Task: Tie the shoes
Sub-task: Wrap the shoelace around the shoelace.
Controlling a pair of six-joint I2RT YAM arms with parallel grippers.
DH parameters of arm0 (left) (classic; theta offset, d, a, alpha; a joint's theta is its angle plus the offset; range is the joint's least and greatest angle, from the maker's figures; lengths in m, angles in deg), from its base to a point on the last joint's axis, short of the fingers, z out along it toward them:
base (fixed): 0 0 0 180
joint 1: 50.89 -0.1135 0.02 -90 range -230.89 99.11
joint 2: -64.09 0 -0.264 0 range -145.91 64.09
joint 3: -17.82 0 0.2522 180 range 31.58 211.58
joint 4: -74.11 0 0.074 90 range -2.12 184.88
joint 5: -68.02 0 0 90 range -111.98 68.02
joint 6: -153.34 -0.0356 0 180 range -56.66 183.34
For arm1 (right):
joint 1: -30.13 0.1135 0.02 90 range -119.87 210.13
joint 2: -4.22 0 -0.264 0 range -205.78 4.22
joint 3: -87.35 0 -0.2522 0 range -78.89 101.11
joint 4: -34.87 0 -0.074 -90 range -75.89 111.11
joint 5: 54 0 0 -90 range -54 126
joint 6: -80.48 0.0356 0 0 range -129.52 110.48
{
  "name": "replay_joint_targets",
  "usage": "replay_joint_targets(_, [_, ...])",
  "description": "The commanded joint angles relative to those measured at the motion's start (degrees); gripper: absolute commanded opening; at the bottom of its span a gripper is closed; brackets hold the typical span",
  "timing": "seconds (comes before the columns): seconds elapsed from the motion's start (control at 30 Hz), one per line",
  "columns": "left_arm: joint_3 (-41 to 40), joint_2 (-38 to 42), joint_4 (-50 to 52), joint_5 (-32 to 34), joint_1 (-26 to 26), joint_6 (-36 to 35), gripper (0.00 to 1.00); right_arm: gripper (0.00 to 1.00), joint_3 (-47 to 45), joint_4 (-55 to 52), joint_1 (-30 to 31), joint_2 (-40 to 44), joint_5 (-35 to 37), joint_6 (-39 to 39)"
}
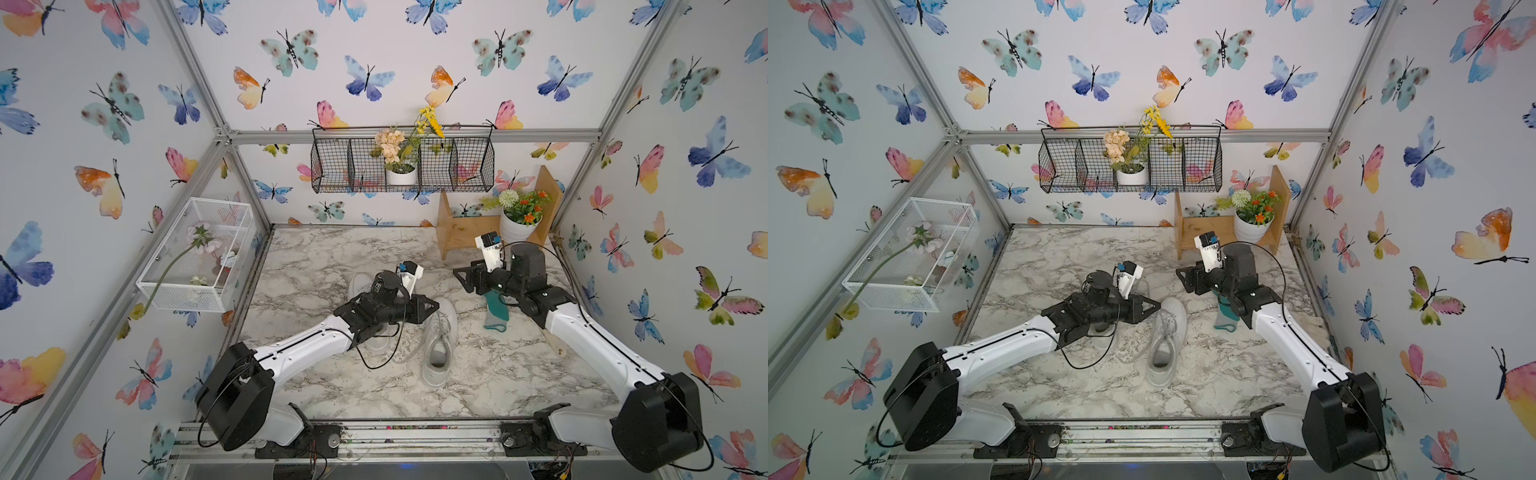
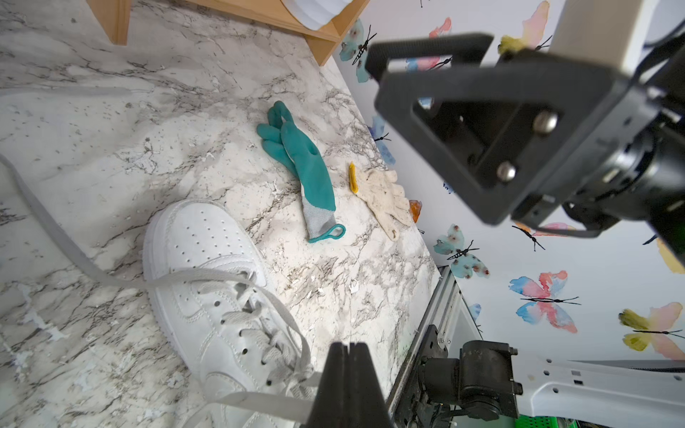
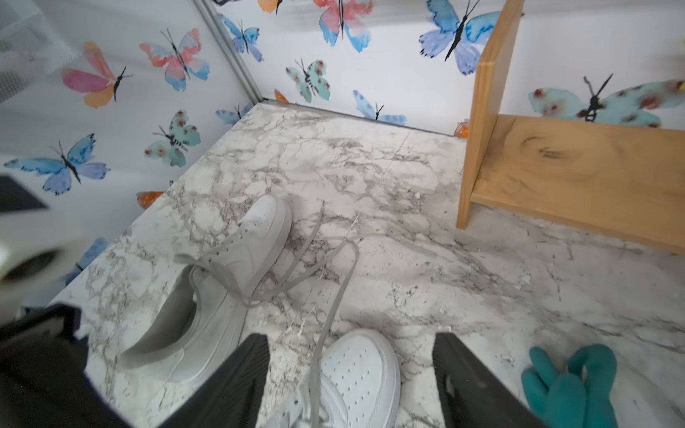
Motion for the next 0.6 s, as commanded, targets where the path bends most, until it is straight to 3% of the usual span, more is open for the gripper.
replay_joint_targets(0.0, [1.2, -1.5, 1.2, 0.9, 0.2, -0.9, 0.0, 0.71, -4.8, 2.5, 0.2, 3.5, -6.9, -2.4])
replay_joint_targets(0.2, [1.9, -2.1, 1.3, 0.7, 0.1, -1.2, 0.0, 0.67, -12.3, 10.1, 0.3, 4.9, -24.1, -3.5])
replay_joint_targets(0.57, [3.3, -3.3, 1.4, 0.5, 0.1, -1.2, 0.0, 0.62, -15.8, 19.4, 1.9, -0.2, -27.9, -2.7])
